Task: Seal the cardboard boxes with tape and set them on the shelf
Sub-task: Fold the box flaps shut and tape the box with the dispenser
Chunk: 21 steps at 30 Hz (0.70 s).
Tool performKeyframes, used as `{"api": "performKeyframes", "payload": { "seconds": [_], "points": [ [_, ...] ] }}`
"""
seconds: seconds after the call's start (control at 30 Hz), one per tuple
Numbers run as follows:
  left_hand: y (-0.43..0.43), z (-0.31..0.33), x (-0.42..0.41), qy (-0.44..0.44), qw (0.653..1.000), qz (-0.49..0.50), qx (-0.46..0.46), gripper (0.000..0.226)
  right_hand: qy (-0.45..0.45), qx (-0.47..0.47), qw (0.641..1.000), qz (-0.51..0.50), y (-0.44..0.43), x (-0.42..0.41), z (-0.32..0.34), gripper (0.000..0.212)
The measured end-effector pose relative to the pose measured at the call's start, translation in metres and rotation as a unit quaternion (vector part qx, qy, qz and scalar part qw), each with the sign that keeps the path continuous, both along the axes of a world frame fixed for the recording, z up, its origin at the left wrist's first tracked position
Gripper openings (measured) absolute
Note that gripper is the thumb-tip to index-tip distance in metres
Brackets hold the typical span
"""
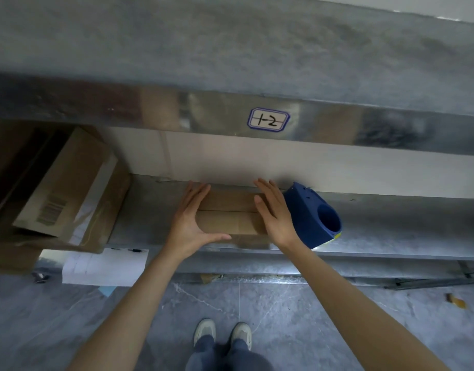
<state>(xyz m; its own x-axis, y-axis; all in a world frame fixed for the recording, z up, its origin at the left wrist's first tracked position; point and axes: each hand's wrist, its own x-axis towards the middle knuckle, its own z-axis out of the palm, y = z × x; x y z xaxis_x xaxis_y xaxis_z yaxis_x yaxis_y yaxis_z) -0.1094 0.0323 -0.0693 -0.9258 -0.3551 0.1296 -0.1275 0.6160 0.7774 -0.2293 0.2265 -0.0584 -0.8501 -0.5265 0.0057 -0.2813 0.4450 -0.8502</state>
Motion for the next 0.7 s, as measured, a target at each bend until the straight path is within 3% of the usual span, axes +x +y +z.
{"api": "performKeyframes", "payload": {
  "seconds": [0.1, 0.23, 0.33, 0.43, 0.57, 0.7],
  "points": [
    [-0.004, -0.003, 0.003, 0.016, 0.998, -0.041, -0.048, 0.109, 0.101, 0.078, 0.989, 0.07, 0.004, -0.001, 0.001, 0.052],
    [-0.018, -0.01, 0.003, 0.04, 0.951, -0.136, -0.276, 0.09, 0.296, 0.222, 0.9, 0.231, 0.009, -0.006, 0.005, 0.053],
    [-0.021, -0.013, 0.001, 0.056, 0.938, -0.156, -0.304, 0.084, 0.323, 0.259, 0.857, 0.307, 0.009, -0.01, 0.006, 0.056],
    [-0.021, -0.015, 0.0, 0.058, 0.944, -0.149, -0.289, 0.082, 0.321, 0.277, 0.844, 0.327, 0.009, -0.014, 0.007, 0.059],
    [-0.015, -0.013, 0.001, 0.062, 0.963, -0.125, -0.232, 0.084, 0.303, 0.278, 0.869, 0.275, 0.008, -0.009, 0.005, 0.06],
    [-0.004, -0.011, 0.002, 0.046, 0.995, -0.048, -0.077, 0.105, 0.176, 0.152, 0.966, 0.109, 0.004, -0.003, -0.003, 0.066]
  ]
}}
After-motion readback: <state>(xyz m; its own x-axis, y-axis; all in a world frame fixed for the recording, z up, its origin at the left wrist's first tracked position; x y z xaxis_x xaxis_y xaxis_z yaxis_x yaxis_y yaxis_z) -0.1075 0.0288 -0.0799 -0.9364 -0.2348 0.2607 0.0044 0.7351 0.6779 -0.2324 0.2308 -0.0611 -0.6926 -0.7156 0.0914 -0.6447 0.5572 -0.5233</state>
